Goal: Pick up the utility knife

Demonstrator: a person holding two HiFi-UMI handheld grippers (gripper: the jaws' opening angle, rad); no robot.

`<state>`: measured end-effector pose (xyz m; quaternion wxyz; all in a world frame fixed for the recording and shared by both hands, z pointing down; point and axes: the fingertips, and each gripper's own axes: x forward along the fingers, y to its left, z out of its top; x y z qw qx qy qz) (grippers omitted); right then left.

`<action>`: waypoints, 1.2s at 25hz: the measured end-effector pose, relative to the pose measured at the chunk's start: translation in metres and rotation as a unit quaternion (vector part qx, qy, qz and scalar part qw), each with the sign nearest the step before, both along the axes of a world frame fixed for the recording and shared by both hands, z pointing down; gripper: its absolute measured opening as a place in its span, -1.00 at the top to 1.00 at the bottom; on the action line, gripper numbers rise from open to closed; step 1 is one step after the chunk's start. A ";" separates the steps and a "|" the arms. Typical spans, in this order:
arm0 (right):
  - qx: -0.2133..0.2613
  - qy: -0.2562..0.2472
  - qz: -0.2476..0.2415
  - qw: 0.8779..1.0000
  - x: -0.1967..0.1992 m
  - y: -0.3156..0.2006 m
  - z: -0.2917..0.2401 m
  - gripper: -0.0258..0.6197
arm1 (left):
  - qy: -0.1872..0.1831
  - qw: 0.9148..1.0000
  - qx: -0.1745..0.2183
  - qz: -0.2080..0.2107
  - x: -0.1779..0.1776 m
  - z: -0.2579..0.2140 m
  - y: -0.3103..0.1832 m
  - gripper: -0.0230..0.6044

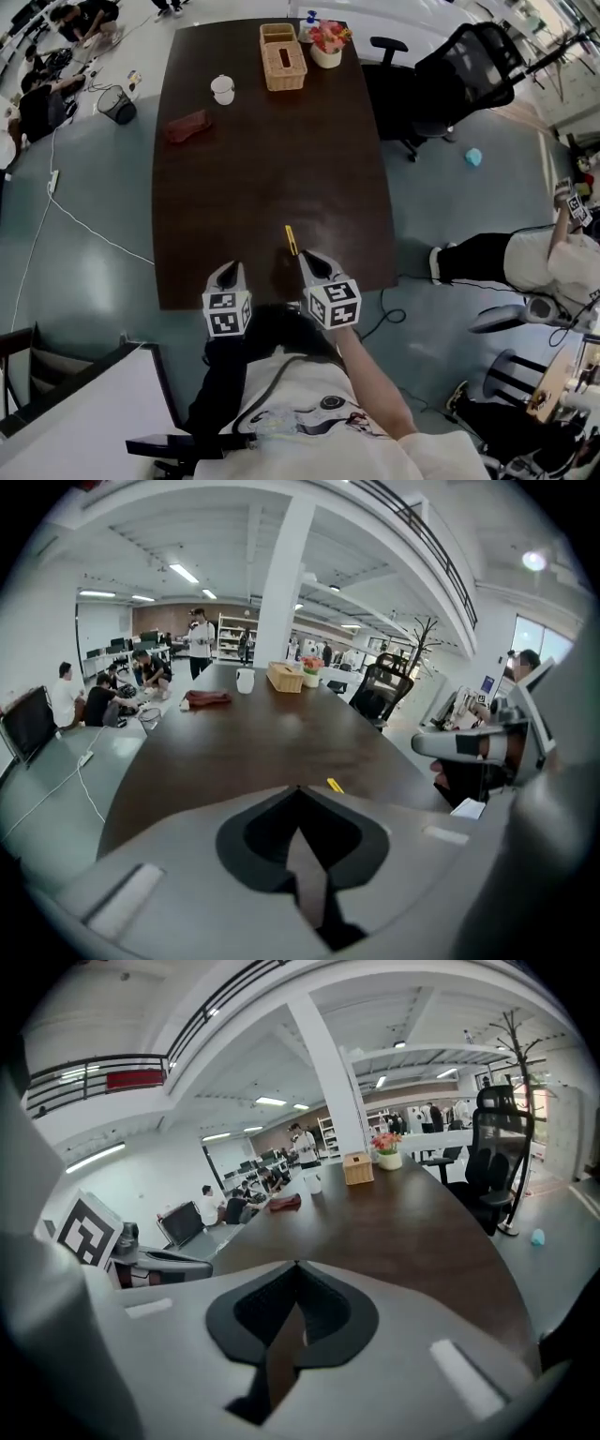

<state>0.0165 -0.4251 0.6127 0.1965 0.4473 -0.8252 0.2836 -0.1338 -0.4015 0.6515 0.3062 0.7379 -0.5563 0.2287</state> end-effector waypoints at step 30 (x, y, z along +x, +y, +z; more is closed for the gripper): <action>-0.243 0.084 0.004 0.966 0.012 -0.009 0.165 0.70 | 0.071 0.986 -0.152 0.012 0.001 0.088 -0.020 0.93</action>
